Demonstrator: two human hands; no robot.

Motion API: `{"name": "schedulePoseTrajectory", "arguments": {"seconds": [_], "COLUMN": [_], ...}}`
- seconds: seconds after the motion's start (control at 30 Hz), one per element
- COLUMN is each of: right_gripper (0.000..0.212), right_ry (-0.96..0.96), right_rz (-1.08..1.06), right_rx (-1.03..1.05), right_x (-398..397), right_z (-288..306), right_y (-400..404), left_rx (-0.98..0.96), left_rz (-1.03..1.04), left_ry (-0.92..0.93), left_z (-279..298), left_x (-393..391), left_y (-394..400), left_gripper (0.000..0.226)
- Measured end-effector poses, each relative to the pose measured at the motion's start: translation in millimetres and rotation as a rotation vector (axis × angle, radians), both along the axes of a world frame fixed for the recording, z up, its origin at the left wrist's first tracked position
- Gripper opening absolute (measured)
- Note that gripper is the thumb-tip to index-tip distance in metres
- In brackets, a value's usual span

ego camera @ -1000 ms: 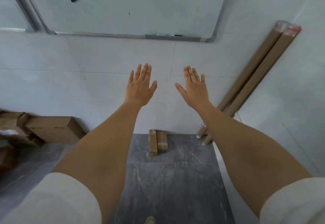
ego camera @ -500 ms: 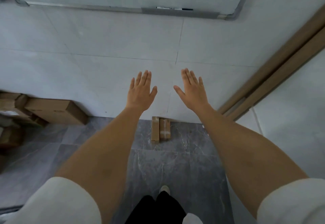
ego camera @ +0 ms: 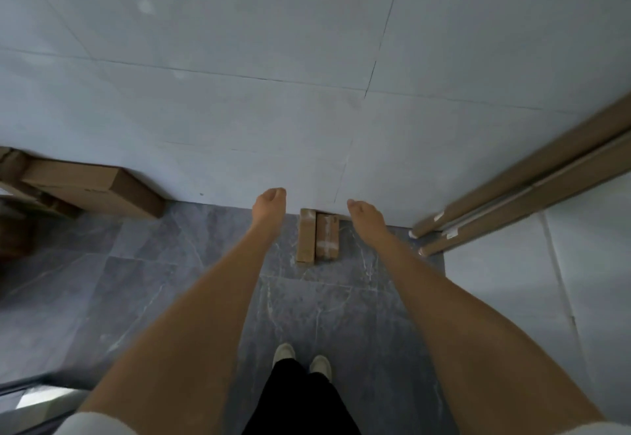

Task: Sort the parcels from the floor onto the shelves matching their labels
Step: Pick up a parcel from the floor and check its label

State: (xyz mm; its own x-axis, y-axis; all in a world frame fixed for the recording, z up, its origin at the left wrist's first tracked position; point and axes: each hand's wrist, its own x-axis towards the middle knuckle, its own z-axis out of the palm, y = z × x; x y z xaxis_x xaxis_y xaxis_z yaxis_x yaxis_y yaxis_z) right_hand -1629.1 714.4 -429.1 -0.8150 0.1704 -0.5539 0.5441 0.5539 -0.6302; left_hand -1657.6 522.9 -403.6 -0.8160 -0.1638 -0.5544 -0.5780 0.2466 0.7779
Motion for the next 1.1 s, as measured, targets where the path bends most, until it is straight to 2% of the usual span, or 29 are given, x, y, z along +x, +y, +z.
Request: {"name": "schedulePoseTrajectory", "arguments": {"seconds": [0.07,0.17,0.33,0.43,0.47,0.57,0.63,0.73,0.8,0.87,1.1], "right_gripper": [0.052,0.052,0.043,0.071,0.074,0.038,0.033,0.034,0.046,0.058,0.052], "right_ry": [-0.062,-0.106,-0.123,-0.024,-0.006,-0.020,-0.004,0.047,0.075,0.094,0.108], "right_rz": [-0.050,-0.152,-0.166,-0.151,-0.136,-0.119,-0.117,-0.120,-0.085,-0.040,-0.010], "right_rx": [-0.024,-0.091,-0.140,-0.129,-0.130,-0.143,-0.126,-0.077,-0.048,-0.004,0.080], "right_x": [-16,-39,-81,-96,-97,-103,-108,-118,-124,-128,-129], "right_z": [-50,-147,-350,-471,-504,-598,-648,-695,-707,-705,-693], "right_y": [0,-1,-6,-7,-8,-9,-11,-15,-17,-19,-24], "left_rx": [0.055,0.039,0.007,-0.021,-0.040,-0.083,-0.062,0.012,0.078,0.068,0.080], "left_rz": [0.046,0.034,-0.055,-0.107,-0.122,-0.122,-0.098,-0.085,-0.113,-0.156,-0.237], "left_ry": [-0.035,-0.069,-0.017,0.040,0.050,0.027,-0.012,-0.113,-0.185,-0.190,-0.219], "left_z": [-50,-144,-332,-453,-491,-591,-642,-692,-706,-713,-715], "left_x": [-18,-45,-83,-92,-94,-100,-106,-114,-116,-118,-125], "left_y": [-4,-10,-4,0,1,6,11,22,29,31,21], "left_gripper": [0.021,0.016,0.017,0.017,0.018,0.034,0.042,0.042,0.050,0.058,0.062]}}
